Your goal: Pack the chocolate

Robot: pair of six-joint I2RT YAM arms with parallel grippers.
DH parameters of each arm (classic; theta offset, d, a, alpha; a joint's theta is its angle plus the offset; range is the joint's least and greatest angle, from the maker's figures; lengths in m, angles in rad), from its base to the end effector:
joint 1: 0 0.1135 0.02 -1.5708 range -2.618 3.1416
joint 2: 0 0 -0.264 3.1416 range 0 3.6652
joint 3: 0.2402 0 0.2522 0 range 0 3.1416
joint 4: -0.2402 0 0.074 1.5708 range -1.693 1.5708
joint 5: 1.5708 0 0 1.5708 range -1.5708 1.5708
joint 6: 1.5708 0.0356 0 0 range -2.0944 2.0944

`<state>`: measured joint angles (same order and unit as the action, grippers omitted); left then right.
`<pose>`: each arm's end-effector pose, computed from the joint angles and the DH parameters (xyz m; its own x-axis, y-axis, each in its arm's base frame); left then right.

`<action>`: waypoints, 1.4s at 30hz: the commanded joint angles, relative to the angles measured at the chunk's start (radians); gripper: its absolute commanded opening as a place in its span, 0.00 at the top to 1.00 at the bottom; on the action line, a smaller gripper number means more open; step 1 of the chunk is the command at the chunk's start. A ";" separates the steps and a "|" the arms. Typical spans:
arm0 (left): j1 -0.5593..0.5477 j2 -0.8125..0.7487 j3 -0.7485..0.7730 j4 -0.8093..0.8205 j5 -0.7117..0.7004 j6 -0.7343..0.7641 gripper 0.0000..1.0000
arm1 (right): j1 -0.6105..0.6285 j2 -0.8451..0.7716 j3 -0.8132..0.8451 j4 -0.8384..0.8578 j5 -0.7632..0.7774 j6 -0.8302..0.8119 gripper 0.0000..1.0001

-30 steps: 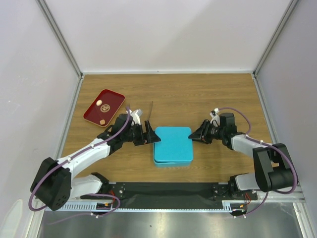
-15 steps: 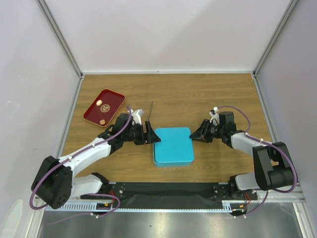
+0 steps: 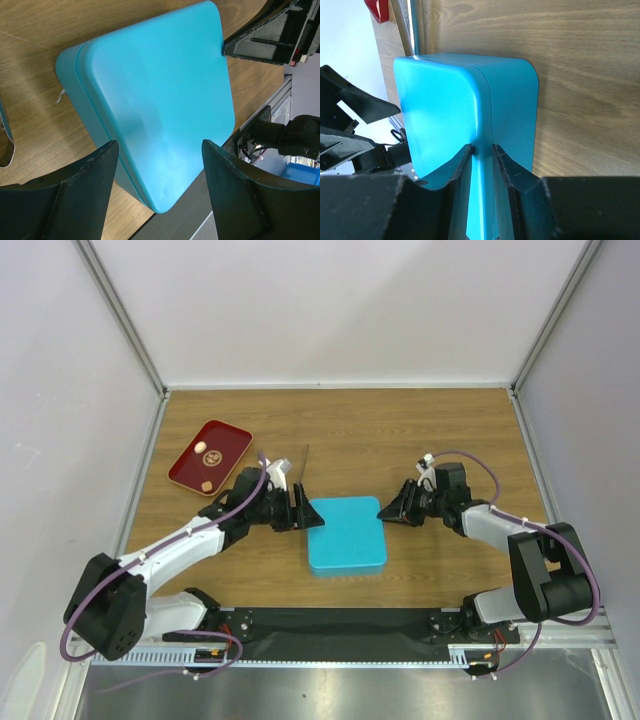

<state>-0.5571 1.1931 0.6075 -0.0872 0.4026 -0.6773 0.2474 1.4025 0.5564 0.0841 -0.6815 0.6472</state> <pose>0.1993 -0.1406 0.2070 -0.8800 -0.1311 -0.4564 0.2503 0.6888 -0.6804 0.2433 0.0846 0.1600 -0.9151 0.2519 -0.3149 -0.1006 0.6136 0.7832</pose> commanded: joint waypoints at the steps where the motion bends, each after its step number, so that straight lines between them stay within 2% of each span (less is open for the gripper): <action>1: -0.010 0.003 0.057 -0.003 -0.007 0.039 0.27 | 0.006 -0.003 0.043 -0.023 0.025 -0.015 0.71; 5: -0.015 -0.006 0.097 -0.022 0.013 0.056 0.34 | -0.023 -0.040 0.048 -0.079 0.045 -0.030 0.64; 8: -0.027 -0.015 0.133 -0.040 0.016 0.061 0.37 | -0.052 -0.086 0.069 -0.164 0.046 -0.055 0.53; 11: -0.032 0.006 0.133 0.007 0.045 0.058 0.42 | -0.063 -0.146 0.102 -0.257 0.083 -0.086 0.50; 15: -0.032 0.091 0.135 0.044 0.056 0.050 0.53 | -0.057 -0.215 0.100 -0.279 0.044 -0.074 0.60; 17: -0.032 0.124 0.135 0.066 0.056 0.041 0.54 | -0.050 -0.241 0.093 -0.261 -0.004 -0.060 0.66; 23: -0.035 0.160 0.115 0.066 0.007 0.054 0.55 | 0.009 -0.248 -0.006 -0.090 -0.096 0.034 0.70; 30: -0.052 0.194 0.071 0.083 -0.007 0.047 0.56 | 0.046 -0.166 -0.127 0.069 -0.079 0.065 0.72; 33: -0.069 0.183 0.067 0.083 -0.022 0.045 0.56 | 0.046 -0.165 -0.122 0.042 -0.056 0.040 0.73; 36: -0.072 0.169 0.067 0.079 -0.030 0.042 0.55 | 0.073 -0.209 -0.063 -0.079 -0.006 0.003 0.73; 39: -0.072 0.154 0.071 0.070 -0.038 0.041 0.56 | 0.162 -0.247 0.005 -0.145 0.062 0.009 0.73; 42: -0.072 0.148 0.069 0.067 -0.041 0.033 0.55 | 0.263 -0.263 0.036 -0.109 0.109 0.067 0.74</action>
<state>-0.6212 1.3701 0.6880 -0.0093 0.3916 -0.6468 0.4240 1.1728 0.5243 -0.0261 -0.6502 0.6849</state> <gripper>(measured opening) 0.444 0.268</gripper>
